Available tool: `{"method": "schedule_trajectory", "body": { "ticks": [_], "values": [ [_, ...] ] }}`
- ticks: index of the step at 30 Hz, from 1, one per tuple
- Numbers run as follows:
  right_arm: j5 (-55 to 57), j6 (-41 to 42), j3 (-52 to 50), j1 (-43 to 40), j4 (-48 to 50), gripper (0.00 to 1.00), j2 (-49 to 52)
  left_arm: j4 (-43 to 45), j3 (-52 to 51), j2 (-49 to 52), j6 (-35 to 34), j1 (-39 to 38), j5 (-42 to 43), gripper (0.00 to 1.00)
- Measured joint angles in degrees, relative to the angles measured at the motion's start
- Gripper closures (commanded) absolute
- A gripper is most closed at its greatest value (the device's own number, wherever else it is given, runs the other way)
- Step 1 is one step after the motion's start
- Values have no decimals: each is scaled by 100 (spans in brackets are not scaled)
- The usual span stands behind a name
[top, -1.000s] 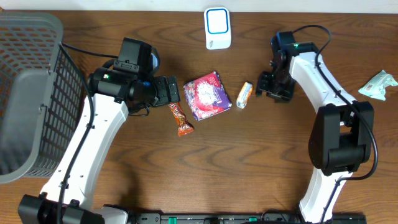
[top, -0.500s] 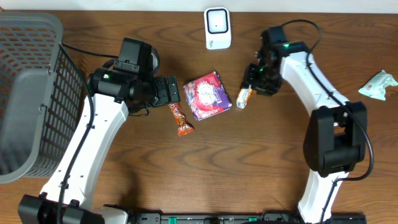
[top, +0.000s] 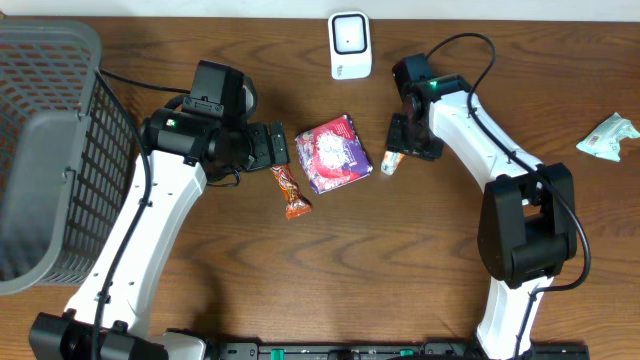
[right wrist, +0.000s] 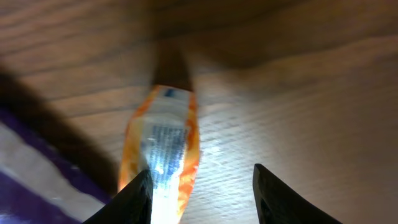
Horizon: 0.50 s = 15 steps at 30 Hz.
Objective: Scan the item barcode
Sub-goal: 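Reach the right gripper to the orange box beside the pink bag, then grasp the orange box and lift it toward the scanner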
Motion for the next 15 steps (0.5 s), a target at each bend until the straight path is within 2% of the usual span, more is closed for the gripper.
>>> {"method": "schedule_trajectory", "body": {
  "ticks": [8,15],
  "values": [
    [286,4,-33,-15,-590,48,0,0,0,0,0,0,0,2],
    [289,7,-37,-37,-898,48,0,0,0,0,0,0,0,2]
  ]
}}
